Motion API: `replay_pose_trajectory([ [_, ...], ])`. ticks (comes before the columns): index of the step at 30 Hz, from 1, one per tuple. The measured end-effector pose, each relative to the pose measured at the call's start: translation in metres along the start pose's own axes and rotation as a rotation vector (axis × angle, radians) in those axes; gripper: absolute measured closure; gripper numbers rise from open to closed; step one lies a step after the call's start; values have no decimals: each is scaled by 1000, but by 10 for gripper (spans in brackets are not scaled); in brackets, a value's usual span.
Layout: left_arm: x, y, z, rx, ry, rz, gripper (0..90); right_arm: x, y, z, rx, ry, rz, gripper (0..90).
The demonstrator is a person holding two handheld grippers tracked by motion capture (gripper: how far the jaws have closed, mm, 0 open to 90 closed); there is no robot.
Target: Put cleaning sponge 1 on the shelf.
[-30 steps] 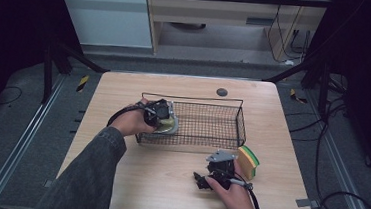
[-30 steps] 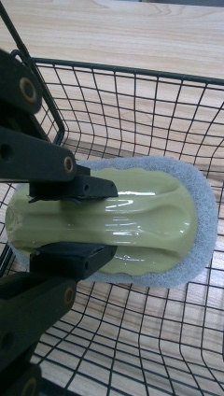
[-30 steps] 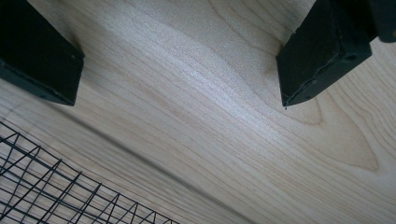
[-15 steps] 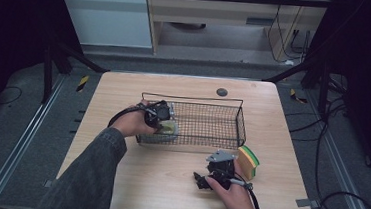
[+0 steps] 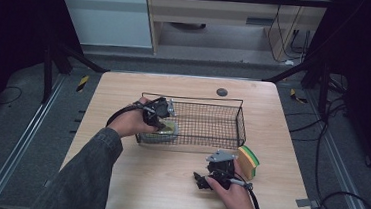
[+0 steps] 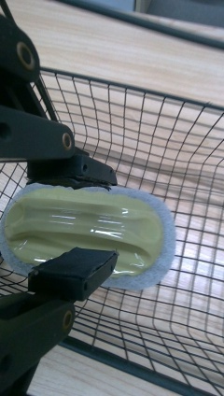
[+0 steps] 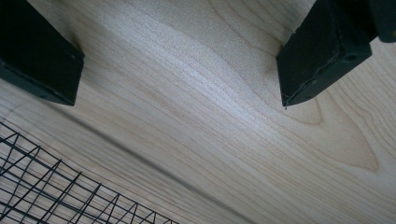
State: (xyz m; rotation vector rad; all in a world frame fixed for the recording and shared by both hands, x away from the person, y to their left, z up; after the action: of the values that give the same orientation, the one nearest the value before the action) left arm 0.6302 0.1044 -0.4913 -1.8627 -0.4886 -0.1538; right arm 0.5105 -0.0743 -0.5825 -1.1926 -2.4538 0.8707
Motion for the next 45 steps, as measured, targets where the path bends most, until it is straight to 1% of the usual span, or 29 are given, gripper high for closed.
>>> replay_pose_trajectory([
  [5,1,-4,-6,-22,9,-28,531,0,0,0,0,0,-1,6],
  [9,4,-8,-11,-44,-6,-55,497,0,0,0,2,-1,1,7],
  [10,6,-10,-13,-49,-13,-68,462,0,0,0,1,-1,1,7],
  [14,10,-15,-16,-85,-74,-117,337,1,-1,0,5,-5,-6,9],
  [15,10,-15,-16,-85,-74,-117,306,1,-1,0,5,-5,-6,9],
  [16,11,-17,-15,-96,-93,-137,306,1,-1,0,10,-18,-15,16],
  [17,11,-19,-14,-103,-112,-152,251,5,-2,0,31,-34,-36,42],
  [20,11,-26,-11,-131,-162,-167,161,12,-7,-4,54,-88,-32,79],
  [21,11,-29,-10,-144,-184,-170,140,15,-8,-6,53,-97,-30,86],
  [22,11,-35,-9,-179,-224,-185,125,20,-12,-10,44,-105,-36,103],
  [23,11,-39,-8,-196,-248,-188,117,22,-14,-12,34,-97,-34,110],
  [24,11,-39,-8,-196,-248,-188,104,25,-18,-14,33,-96,-39,127],
  [25,8,-48,-4,-245,-297,-185,99,28,-24,-16,32,-94,-41,141],
  [26,6,-53,-2,-267,-314,-177,96,30,-28,-18,30,-93,-45,144],
  [28,3,-63,7,-309,-350,-188,89,36,-39,-27,11,-105,-44,155],
  [29,3,-63,7,-309,-350,-188,83,36,-39,-27,11,-105,-44,155],
  [30,-3,-70,18,-344,-385,-181,67,37,-53,-37,-6,-114,-39,151],
  [31,-6,-73,24,-359,-406,-179,61,36,-57,-40,-6,-113,-35,140],
  [32,-6,-73,24,-359,-406,-179,57,34,-61,-44,-2,-119,-33,126],
  [33,-11,-75,41,-360,-420,-191,53,32,-66,-48,0,-132,-27,106],
  [35,-18,-74,57,-378,-450,-203,48,29,-74,-54,14,-152,-21,95],
  [37,-26,-70,73,-398,-496,-208,47,26,-82,-59,26,-159,-27,97],
  [38,-26,-70,73,-398,-496,-208,46,26,-82,-59,26,-159,-27,97],
  [39,-33,-66,86,-429,-541,-213,46,19,-92,-67,44,-174,-5,100],
  [41,-40,-60,99,-451,-582,-213,45,10,-100,-74,55,-181,16,118],
  [42,-40,-60,99,-451,-582,-213,46,10,-100,-74,55,-181,16,118],
  [43,-47,-50,113,-414,-601,-193,49,-1,-107,-82,67,-171,34,137],
  [44,-47,-50,113,-414,-601,-193,44,-1,-107,-82,67,-171,34,137],
  [45,-50,-46,120,-405,-614,-189,46,-17,-112,-89,83,-150,65,157],
])
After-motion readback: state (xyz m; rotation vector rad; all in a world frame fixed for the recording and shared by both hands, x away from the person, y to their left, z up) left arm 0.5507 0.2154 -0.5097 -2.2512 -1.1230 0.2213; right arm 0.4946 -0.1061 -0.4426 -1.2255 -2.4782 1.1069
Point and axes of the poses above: each handheld gripper's, and its own axes: y roughly forward along the jaws, z roughly out of its underside, x roughly to its left, the point moved 10 cm from there along y, roughly forward along the jaws, and after that the axes turned 5 degrees about -x, right-handed, at the moved point
